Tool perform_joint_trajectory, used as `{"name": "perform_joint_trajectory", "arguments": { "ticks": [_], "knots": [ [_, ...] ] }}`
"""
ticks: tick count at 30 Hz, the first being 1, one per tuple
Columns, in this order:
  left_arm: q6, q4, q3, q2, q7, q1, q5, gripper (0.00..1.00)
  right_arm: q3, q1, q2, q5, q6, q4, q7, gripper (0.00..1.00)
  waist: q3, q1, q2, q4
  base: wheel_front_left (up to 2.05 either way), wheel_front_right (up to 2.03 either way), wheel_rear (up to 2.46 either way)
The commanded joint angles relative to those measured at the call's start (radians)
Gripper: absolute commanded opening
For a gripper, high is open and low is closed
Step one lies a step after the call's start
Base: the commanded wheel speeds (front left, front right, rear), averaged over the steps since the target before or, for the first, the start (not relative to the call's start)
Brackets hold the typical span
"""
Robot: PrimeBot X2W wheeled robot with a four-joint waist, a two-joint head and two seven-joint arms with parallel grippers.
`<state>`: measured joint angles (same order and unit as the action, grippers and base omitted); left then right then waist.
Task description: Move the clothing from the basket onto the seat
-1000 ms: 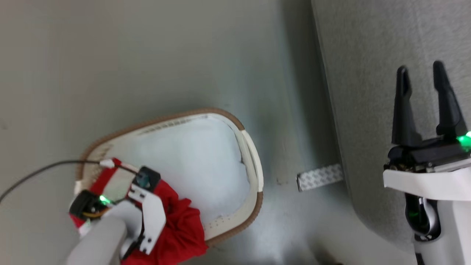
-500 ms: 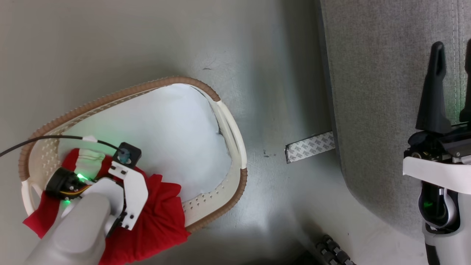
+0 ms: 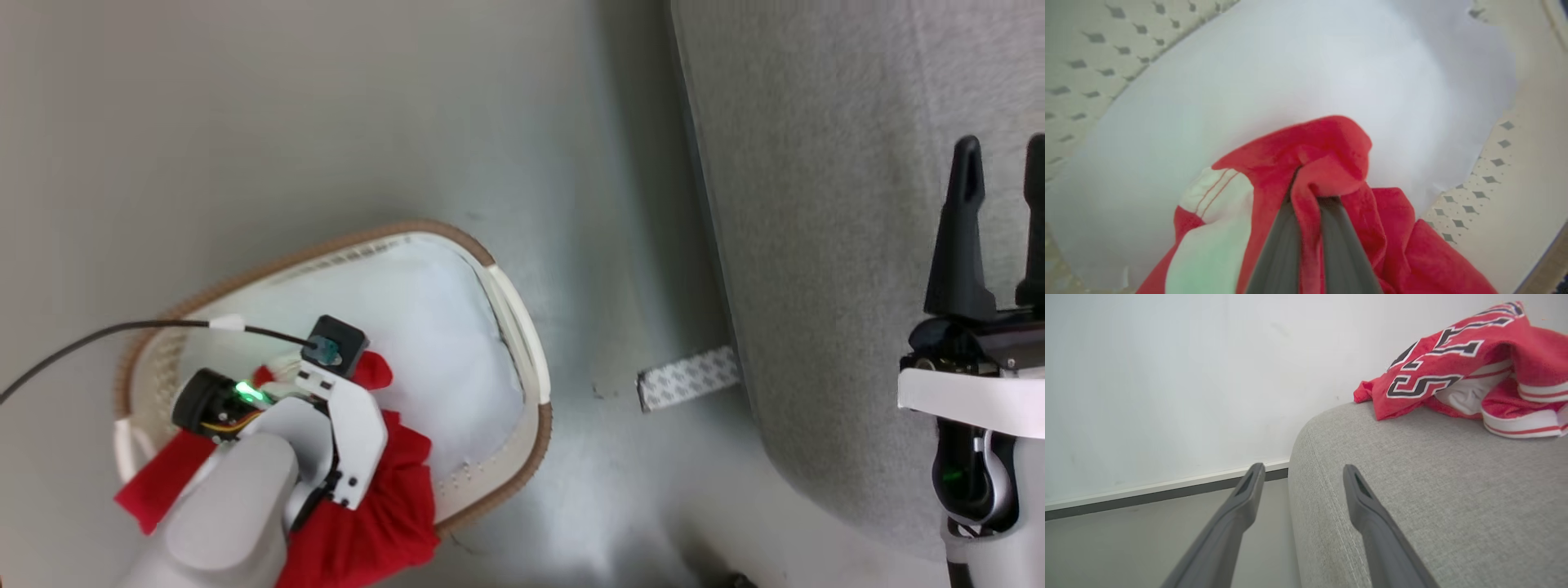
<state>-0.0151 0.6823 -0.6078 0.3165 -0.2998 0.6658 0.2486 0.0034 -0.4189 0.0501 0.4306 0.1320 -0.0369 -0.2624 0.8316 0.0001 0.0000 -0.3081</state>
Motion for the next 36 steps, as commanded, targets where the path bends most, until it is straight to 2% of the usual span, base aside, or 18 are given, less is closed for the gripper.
{"name": "perform_joint_trajectory", "arguments": {
  "ticks": [1,12,21,28,36],
  "knots": [
    [-0.004,-0.018,0.006,-0.008,0.014,-0.019,0.014,0.00,-0.013,0.020,0.001,-0.012,-0.003,0.009,-0.004,1.00,-0.092,-0.0001,0.0000,0.041,0.00,0.00,0.00],
    [0.002,-0.168,0.014,-0.064,0.076,-0.184,0.109,0.00,-0.066,0.143,0.001,-0.107,-0.003,0.086,-0.004,1.00,-0.432,-0.0001,0.0000,0.155,0.00,0.00,0.00],
    [0.029,-0.378,0.027,-0.059,0.060,-0.308,0.171,0.00,-0.081,0.240,0.001,-0.155,-0.003,0.128,-0.004,1.00,-0.641,-0.0001,0.0000,0.247,0.00,0.00,0.00],
    [0.085,-0.580,0.057,-0.043,0.046,-0.369,0.190,0.00,-0.075,0.306,0.001,-0.161,-0.003,0.157,-0.004,1.00,-0.762,-0.0001,0.0000,0.287,0.00,0.00,0.00],
    [0.145,-0.738,0.092,-0.043,0.052,-0.355,0.179,0.00,-0.054,0.382,0.001,-0.192,-0.003,0.177,-0.004,1.00,-0.854,-0.0001,0.0000,0.309,0.00,0.00,0.00]
  ]
}}
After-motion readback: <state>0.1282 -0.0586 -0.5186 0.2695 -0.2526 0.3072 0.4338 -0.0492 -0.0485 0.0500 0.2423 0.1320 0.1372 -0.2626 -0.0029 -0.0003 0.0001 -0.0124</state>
